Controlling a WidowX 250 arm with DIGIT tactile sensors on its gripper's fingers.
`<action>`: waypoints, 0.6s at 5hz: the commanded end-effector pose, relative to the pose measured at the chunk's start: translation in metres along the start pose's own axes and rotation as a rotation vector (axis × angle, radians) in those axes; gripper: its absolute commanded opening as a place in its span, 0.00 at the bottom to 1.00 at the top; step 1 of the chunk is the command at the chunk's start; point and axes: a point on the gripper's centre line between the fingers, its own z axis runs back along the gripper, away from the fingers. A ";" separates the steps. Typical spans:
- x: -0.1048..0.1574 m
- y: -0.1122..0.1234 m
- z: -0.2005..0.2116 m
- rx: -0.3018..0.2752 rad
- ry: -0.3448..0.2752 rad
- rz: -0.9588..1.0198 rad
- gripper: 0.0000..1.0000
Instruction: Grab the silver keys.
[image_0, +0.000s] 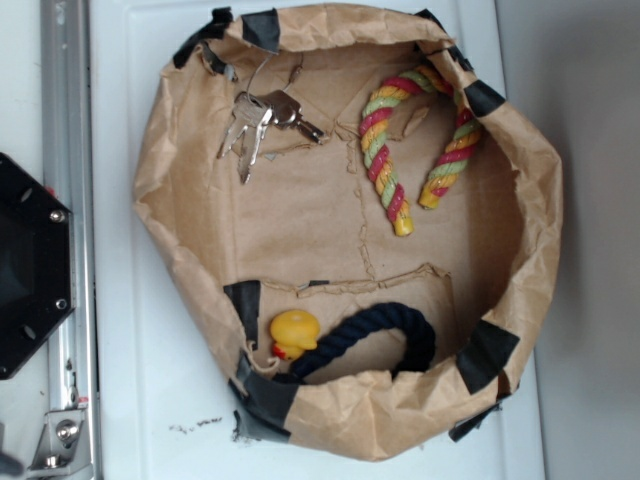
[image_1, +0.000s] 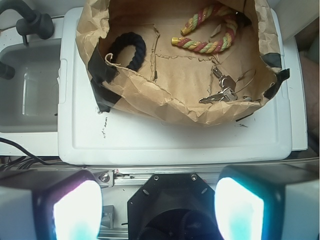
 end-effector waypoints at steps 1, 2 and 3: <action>0.000 0.000 0.000 0.000 0.000 0.000 1.00; 0.045 -0.007 -0.019 0.036 -0.064 0.118 1.00; 0.075 0.002 -0.032 0.053 -0.082 0.242 1.00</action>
